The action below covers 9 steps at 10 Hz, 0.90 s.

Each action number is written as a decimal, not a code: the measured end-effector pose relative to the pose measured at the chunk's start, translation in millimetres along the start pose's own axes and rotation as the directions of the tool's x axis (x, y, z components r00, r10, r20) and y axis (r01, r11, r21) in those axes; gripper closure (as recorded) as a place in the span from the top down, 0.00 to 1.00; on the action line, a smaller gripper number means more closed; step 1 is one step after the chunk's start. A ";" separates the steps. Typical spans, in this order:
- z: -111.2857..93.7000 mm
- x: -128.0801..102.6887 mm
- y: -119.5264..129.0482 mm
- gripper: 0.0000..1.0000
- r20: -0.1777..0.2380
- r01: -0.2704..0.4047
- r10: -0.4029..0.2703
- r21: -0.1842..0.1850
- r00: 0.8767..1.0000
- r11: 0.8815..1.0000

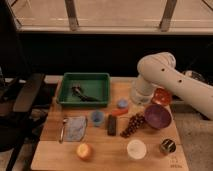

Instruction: Place pepper in plastic cup

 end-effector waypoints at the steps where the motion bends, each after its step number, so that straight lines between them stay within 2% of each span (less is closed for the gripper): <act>1: 0.1 0.7 0.6 0.10 -0.001 -0.001 0.001 -0.002 1.000 1.000; 6: -1.2 1.0 -2.3 0.10 -0.005 0.005 -0.005 0.003 1.000 1.000; 9: 7.3 -9.5 -25.1 0.10 -0.029 0.064 -0.065 -0.033 0.997 0.997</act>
